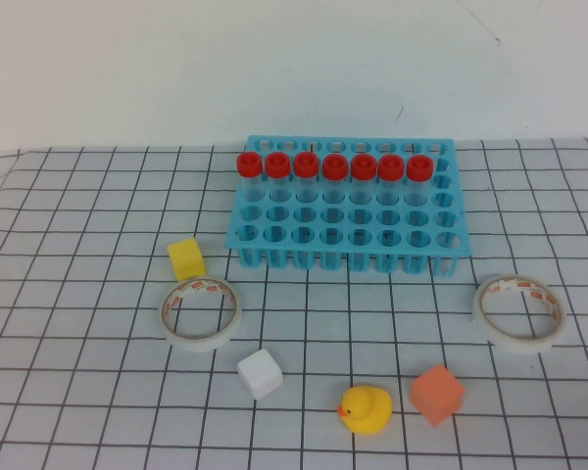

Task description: Place the test tubes

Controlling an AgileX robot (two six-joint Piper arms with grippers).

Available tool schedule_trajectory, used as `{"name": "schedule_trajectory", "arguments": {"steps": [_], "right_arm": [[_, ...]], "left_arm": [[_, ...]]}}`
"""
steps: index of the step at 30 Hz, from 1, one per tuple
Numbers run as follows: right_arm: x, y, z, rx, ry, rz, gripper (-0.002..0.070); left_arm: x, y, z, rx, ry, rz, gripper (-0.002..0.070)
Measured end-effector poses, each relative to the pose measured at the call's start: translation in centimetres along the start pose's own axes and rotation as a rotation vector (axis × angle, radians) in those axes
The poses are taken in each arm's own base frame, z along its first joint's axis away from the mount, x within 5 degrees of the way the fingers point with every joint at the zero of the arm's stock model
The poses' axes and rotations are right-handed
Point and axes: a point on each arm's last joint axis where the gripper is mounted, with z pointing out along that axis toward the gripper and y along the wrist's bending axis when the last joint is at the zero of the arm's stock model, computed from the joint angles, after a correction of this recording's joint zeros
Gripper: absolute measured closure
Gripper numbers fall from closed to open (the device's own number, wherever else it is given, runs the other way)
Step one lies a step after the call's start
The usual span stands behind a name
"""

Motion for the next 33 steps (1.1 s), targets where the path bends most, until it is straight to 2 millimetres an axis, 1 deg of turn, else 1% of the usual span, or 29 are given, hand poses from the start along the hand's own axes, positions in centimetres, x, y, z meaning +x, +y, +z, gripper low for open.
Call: {"name": "schedule_trajectory", "arguments": {"steps": [1, 5, 15, 18, 21, 24, 26, 29, 31, 33], "right_arm": [[0.0, 0.0, 0.0, 0.000, 0.000, 0.000, 0.0678], [0.0, 0.0, 0.0, 0.000, 0.000, 0.000, 0.0678], [0.0, 0.0, 0.0, 0.000, 0.000, 0.000, 0.0678], [0.0, 0.0, 0.0, 0.000, 0.000, 0.000, 0.0678], [0.0, 0.0, 0.0, 0.000, 0.000, 0.000, 0.0678], [0.0, 0.0, 0.0, 0.000, 0.000, 0.000, 0.0678], [0.0, 0.0, 0.0, 0.000, 0.000, 0.000, 0.0678], [0.0, 0.0, 0.0, 0.000, 0.000, 0.000, 0.0678], [0.0, 0.0, 0.0, 0.000, 0.000, 0.000, 0.0678], [0.0, 0.0, 0.0, 0.000, 0.000, 0.000, 0.0678]], "left_arm": [[0.6, -0.2, -0.2, -0.025, 0.019, -0.004, 0.0675], [1.3, -0.6, -0.2, -0.033, 0.052, -0.021, 0.0675], [1.3, -1.8, -0.2, 0.077, 0.054, -0.017, 0.0675], [1.1, -1.9, -0.2, 0.085, 0.036, -0.037, 0.0675], [1.3, -1.7, -0.1, 0.055, 0.008, -0.057, 0.0675], [2.4, -1.1, 0.0, -0.029, 0.030, -0.063, 0.0675], [3.6, -0.6, -0.1, -0.104, 0.099, -0.128, 0.0675], [6.1, -0.2, -0.7, -0.187, 0.334, -0.180, 0.0675], [7.7, -0.6, -1.6, -0.171, 0.504, -0.185, 0.0675], [8.6, -1.1, -2.4, -0.118, 0.601, -0.161, 0.0675]]}}
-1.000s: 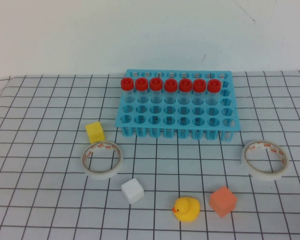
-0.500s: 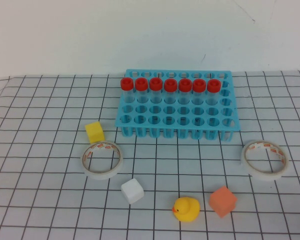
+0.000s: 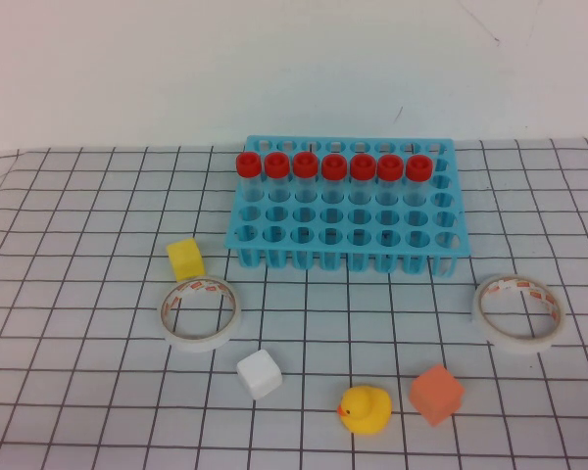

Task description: Place the test tubes

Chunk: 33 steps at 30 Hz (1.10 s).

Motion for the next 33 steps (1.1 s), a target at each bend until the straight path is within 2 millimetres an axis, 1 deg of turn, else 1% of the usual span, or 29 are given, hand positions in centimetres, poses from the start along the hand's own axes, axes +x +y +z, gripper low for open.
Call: {"name": "schedule_trajectory", "arguments": {"steps": [3, 6, 7, 9, 11, 13, 16, 26, 33], "right_arm": [[0.0, 0.0, 0.0, 0.000, 0.000, 0.000, 0.0678], [0.0, 0.0, 0.0, 0.000, 0.000, 0.000, 0.0678], [0.0, 0.0, 0.0, 0.000, 0.000, 0.000, 0.0678], [0.0, 0.0, 0.0, 0.000, 0.000, 0.000, 0.0678], [0.0, 0.0, 0.0, 0.000, 0.000, 0.000, 0.0678], [0.0, 0.0, 0.0, 0.000, 0.000, 0.000, 0.0678], [0.0, 0.0, 0.0, 0.000, 0.000, 0.000, 0.0678], [0.0, 0.0, 0.0, 0.000, 0.000, 0.000, 0.0678], [0.0, 0.0, 0.0, 0.000, 0.000, 0.000, 0.0678]], "left_arm": [[1.5, -0.6, 0.0, 0.061, 0.031, 0.032, 0.0675], [2.7, -1.0, 0.6, 0.083, -0.036, 0.038, 0.0675], [4.0, -1.1, 1.4, 0.084, -0.071, 0.028, 0.0675], [5.2, -1.2, 2.0, 0.078, -0.115, 0.010, 0.0675], [6.1, -1.3, 2.4, 0.076, -0.145, -0.012, 0.0675], [6.3, -1.3, 2.5, 0.075, -0.163, -0.036, 0.0675], [6.6, -1.4, 2.5, 0.081, -0.134, -0.048, 0.0675], [8.9, -1.8, 2.5, 0.121, 0.126, -0.074, 0.0675], [8.9, -1.8, 2.5, 0.123, 0.132, -0.078, 0.0675]]}}
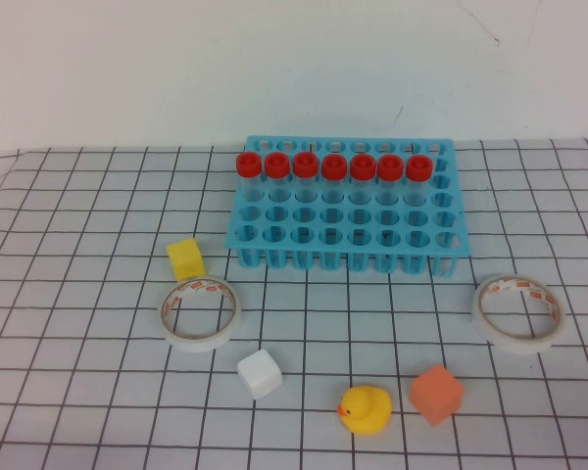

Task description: Place the test tubes

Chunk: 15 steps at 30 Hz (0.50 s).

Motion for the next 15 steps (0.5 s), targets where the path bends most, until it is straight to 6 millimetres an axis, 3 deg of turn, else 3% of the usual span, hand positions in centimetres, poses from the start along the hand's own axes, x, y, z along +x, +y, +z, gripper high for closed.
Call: {"name": "schedule_trajectory", "arguments": {"steps": [15], "right_arm": [[0.00, 0.00, 0.00, 0.000, 0.000, 0.000, 0.0678]], "left_arm": [[0.04, -0.37, -0.02, 0.066, 0.005, 0.008, 0.0675]]}}
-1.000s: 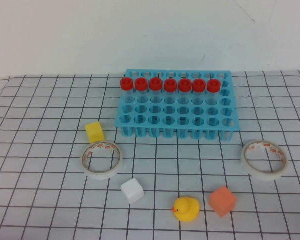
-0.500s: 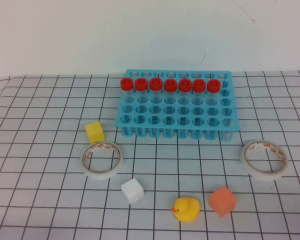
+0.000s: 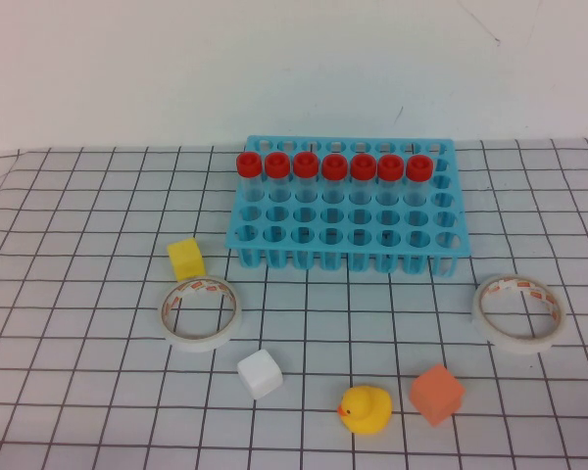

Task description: Place the test tubes

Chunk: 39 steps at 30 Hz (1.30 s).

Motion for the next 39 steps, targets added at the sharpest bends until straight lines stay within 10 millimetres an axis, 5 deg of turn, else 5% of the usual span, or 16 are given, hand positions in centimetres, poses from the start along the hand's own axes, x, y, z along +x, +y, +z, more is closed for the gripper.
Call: {"name": "schedule_trajectory", "arguments": {"steps": [39], "right_arm": [[0.00, 0.00, 0.00, 0.000, 0.000, 0.000, 0.0678]], "left_arm": [[0.00, 0.12, 0.00, -0.025, -0.001, -0.037, 0.0675]]}}
